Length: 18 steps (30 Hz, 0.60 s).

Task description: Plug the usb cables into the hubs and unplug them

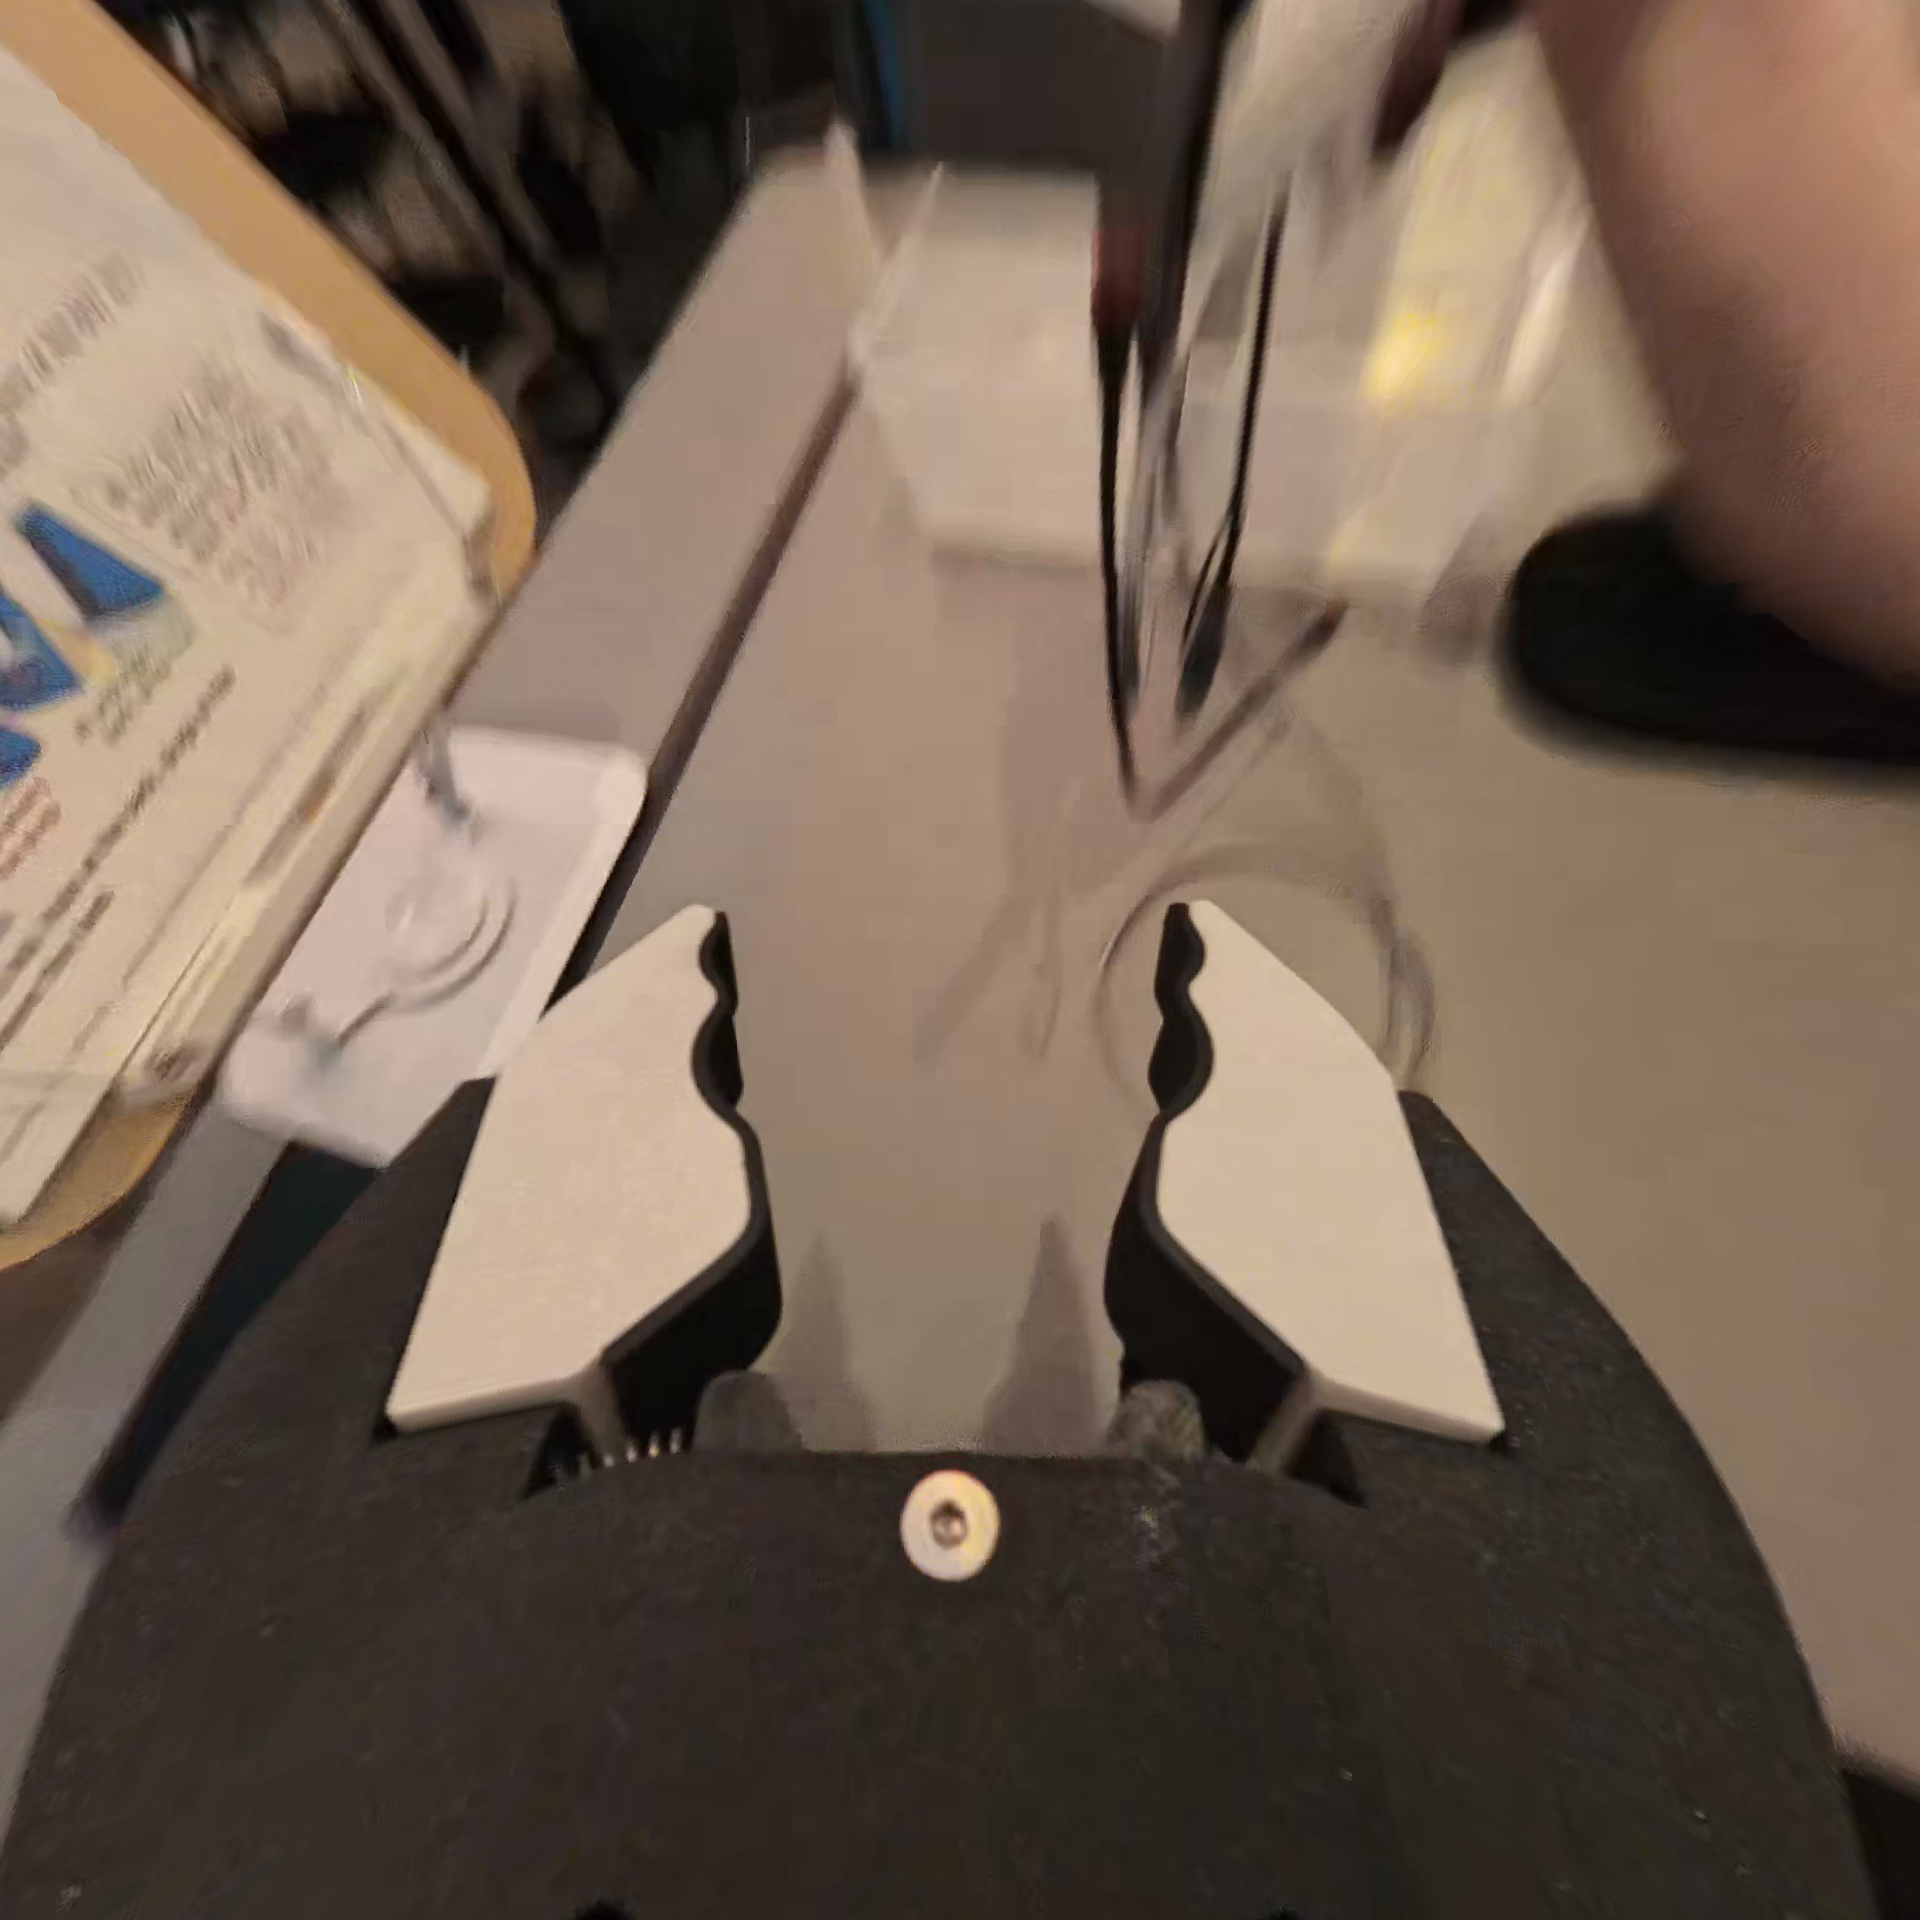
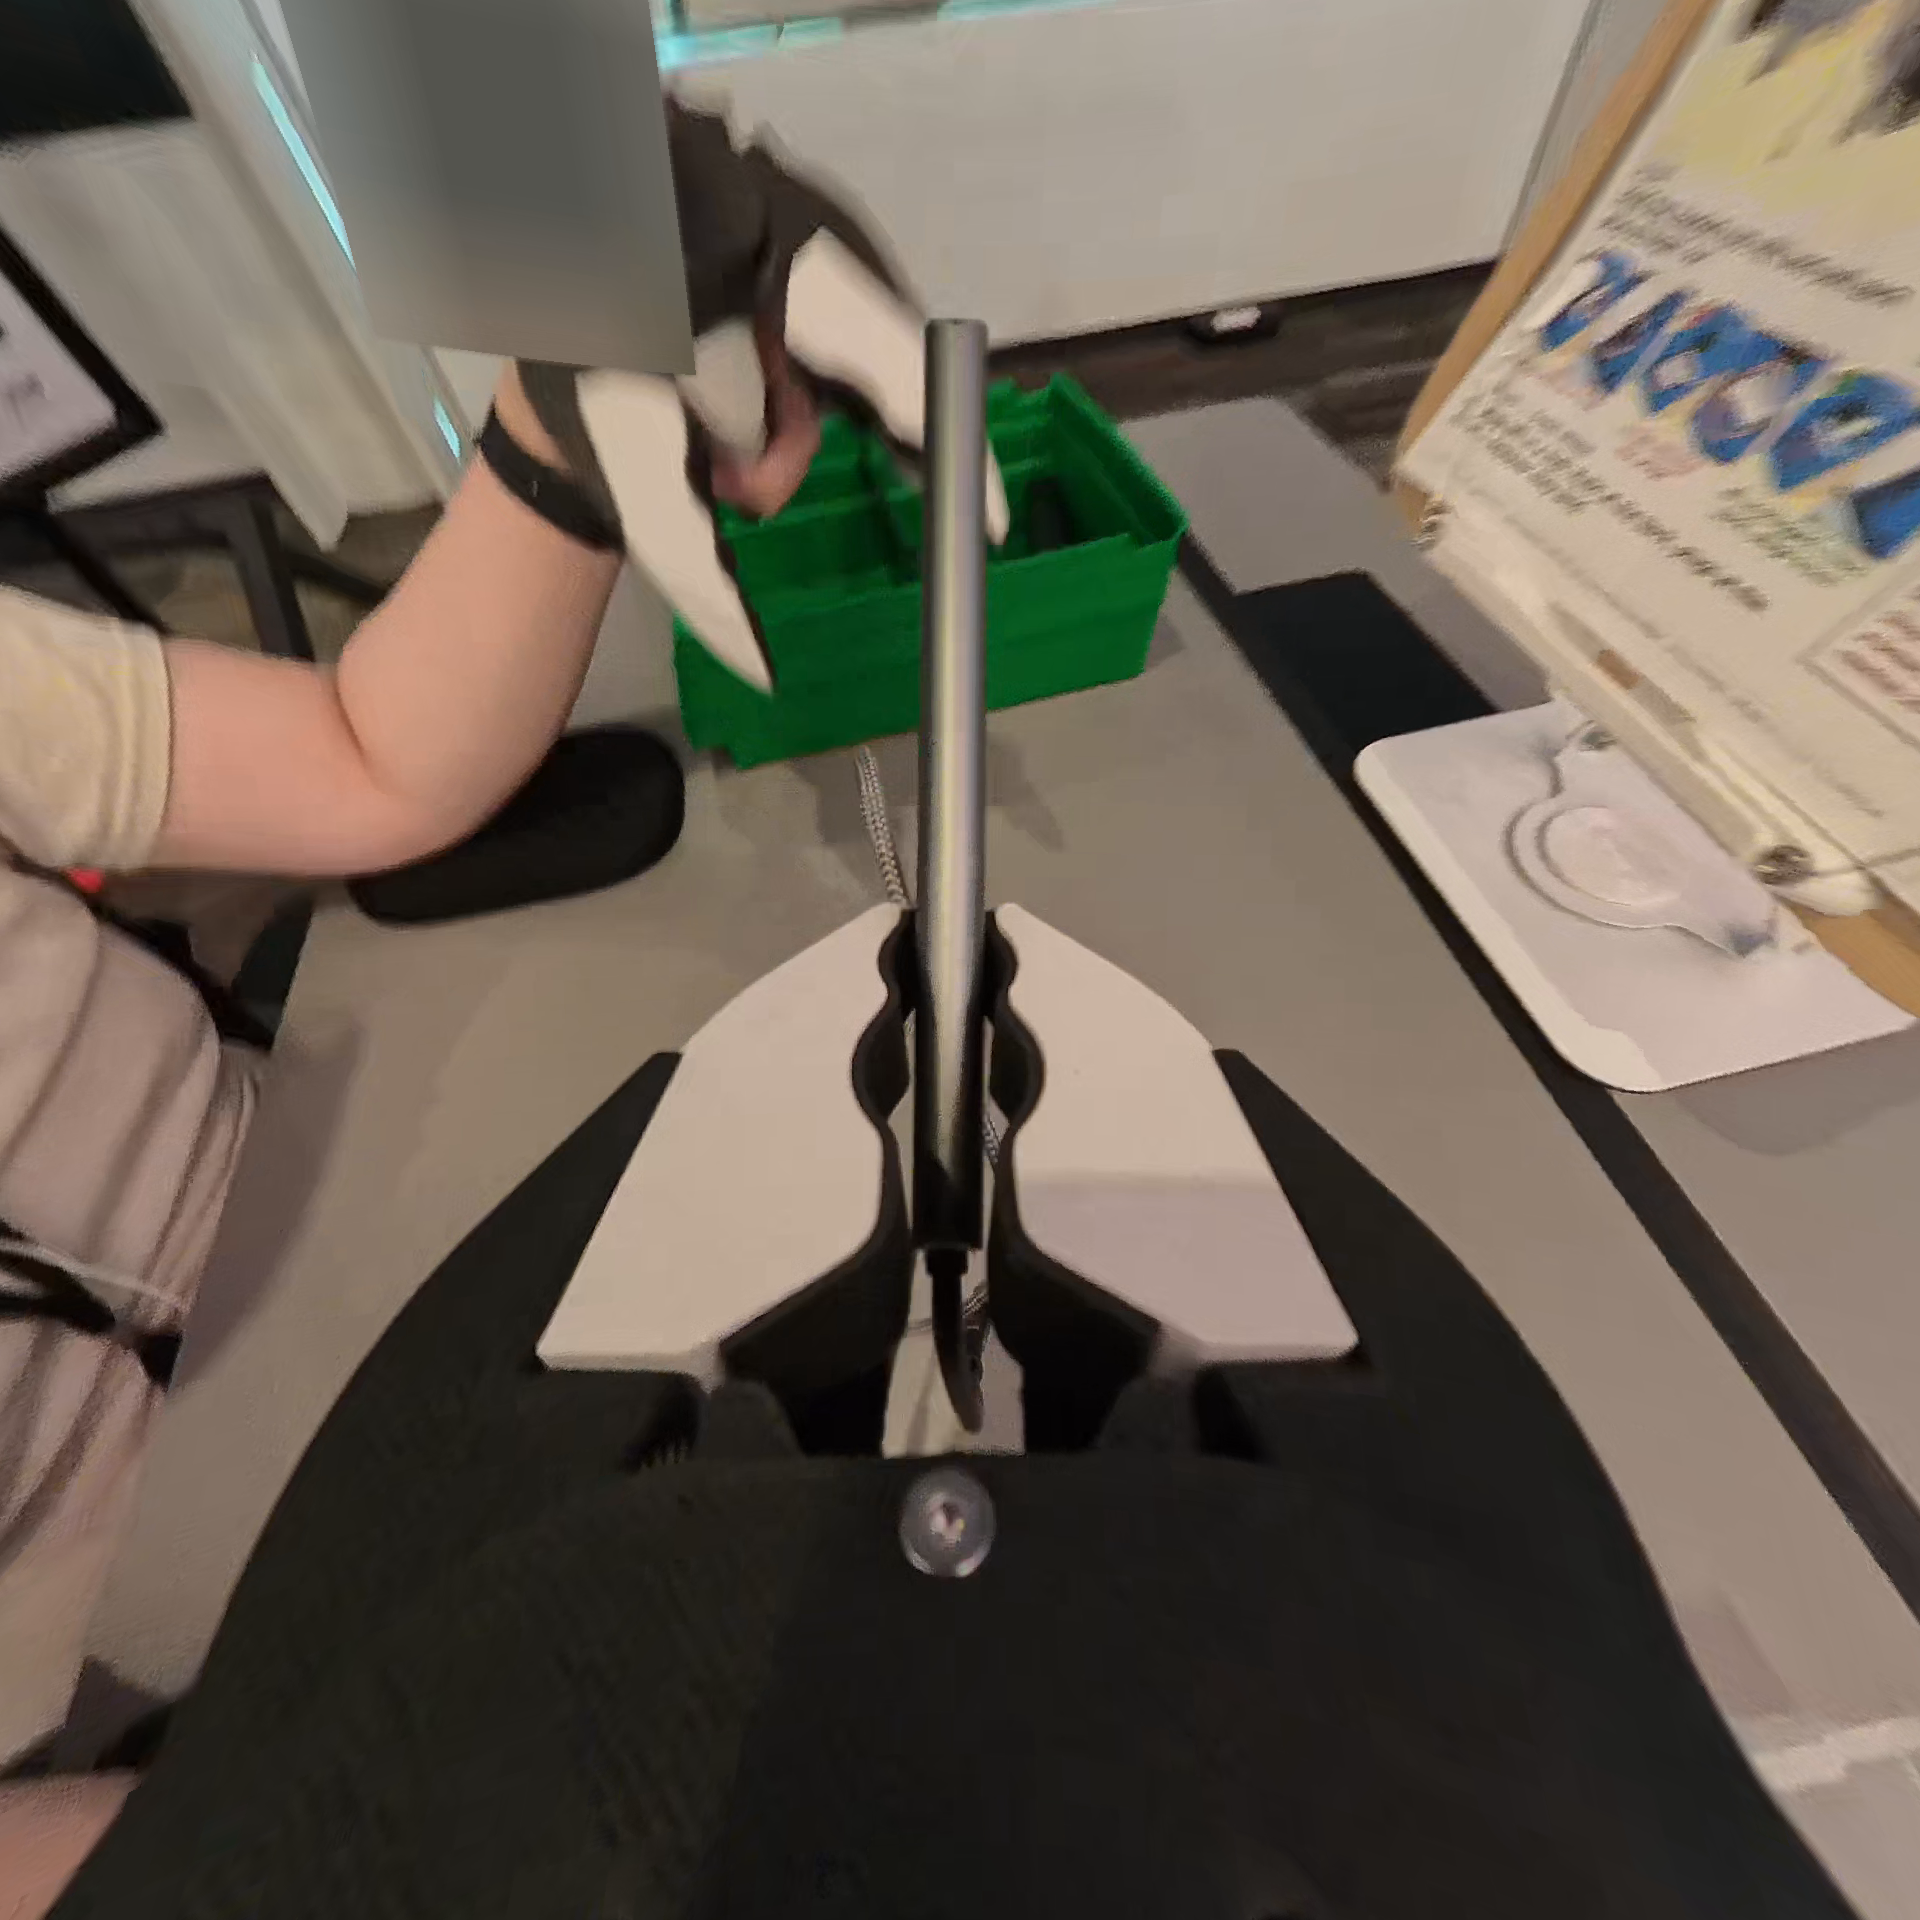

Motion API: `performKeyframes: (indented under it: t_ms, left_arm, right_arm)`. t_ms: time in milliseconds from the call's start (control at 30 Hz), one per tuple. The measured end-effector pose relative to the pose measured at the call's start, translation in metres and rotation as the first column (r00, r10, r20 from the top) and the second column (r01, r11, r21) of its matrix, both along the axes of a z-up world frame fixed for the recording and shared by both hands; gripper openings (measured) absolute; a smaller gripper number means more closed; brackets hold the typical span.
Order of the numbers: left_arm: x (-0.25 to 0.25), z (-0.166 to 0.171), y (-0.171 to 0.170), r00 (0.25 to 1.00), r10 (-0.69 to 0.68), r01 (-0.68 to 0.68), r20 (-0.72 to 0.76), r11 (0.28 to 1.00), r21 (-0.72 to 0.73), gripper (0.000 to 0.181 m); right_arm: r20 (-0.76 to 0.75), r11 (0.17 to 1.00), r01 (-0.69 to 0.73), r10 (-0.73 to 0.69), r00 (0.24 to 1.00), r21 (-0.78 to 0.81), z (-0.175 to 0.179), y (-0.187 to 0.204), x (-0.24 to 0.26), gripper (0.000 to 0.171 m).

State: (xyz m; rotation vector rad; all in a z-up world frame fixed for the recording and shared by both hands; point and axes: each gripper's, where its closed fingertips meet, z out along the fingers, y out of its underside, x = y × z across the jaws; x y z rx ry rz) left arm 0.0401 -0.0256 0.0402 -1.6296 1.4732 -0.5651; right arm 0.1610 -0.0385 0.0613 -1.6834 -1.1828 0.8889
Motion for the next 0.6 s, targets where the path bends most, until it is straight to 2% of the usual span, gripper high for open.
performKeyframes:
  t_ms: [67, 100, 133, 300, 367, 433, 467, 500, 600]
  left_arm:
    - [0.016, 0.038, -0.015, 0.960, -0.080, 0.102, 0.270, 0.992, -0.068, 0.081]
    - [0.025, 0.052, -0.021, 0.917, -0.107, 0.150, 0.385, 0.985, -0.084, 0.075]
    - [0.031, 0.058, -0.025, 0.892, -0.126, 0.186, 0.435, 0.978, -0.098, 0.073]
    - [0.043, 0.011, -0.032, 0.948, -0.208, 0.254, 0.242, 0.951, -0.178, 0.058]
    - [0.048, 0.010, -0.043, 0.920, -0.282, 0.343, 0.274, 0.916, -0.210, 0.025]
    - [0.053, 0.017, -0.049, 0.888, -0.302, 0.398, 0.345, 0.883, -0.250, 0.023]
    - [0.055, 0.019, -0.047, 0.885, -0.289, 0.396, 0.365, 0.879, -0.264, 0.015]
    - [0.056, 0.018, -0.040, 0.893, -0.262, 0.370, 0.365, 0.891, -0.265, 0.010]
    - [0.056, 0.023, -0.027, 0.895, -0.180, 0.324, 0.408, 0.891, -0.318, 0.010]
  right_arm:
    - [0.099, 0.998, -0.063, 0.062, 0.993, 0.011, -0.015, -0.009, -0.016, 0.011]
    - [0.137, 0.997, -0.083, 0.081, 0.987, 0.008, -0.021, -0.012, -0.023, 0.011]
    - [0.165, 0.995, -0.099, 0.097, 0.982, 0.003, -0.025, -0.014, -0.029, 0.011]
    - [0.208, 0.984, -0.174, 0.176, 0.962, -0.027, -0.037, -0.026, -0.046, 0.012]
    - [0.212, 0.981, -0.191, 0.194, 0.958, -0.034, -0.039, -0.028, -0.047, 0.012]
    - [0.220, 0.980, -0.195, 0.199, 0.955, -0.039, -0.042, -0.028, -0.046, 0.011]
    - [0.220, 0.980, -0.196, 0.201, 0.955, -0.041, -0.043, -0.027, -0.047, 0.012]
    - [0.218, 0.979, -0.201, 0.205, 0.954, -0.040, -0.043, -0.028, -0.047, 0.011]
    - [0.190, 0.989, -0.141, 0.131, 0.973, 0.041, -0.037, -0.013, -0.046, 0.016]
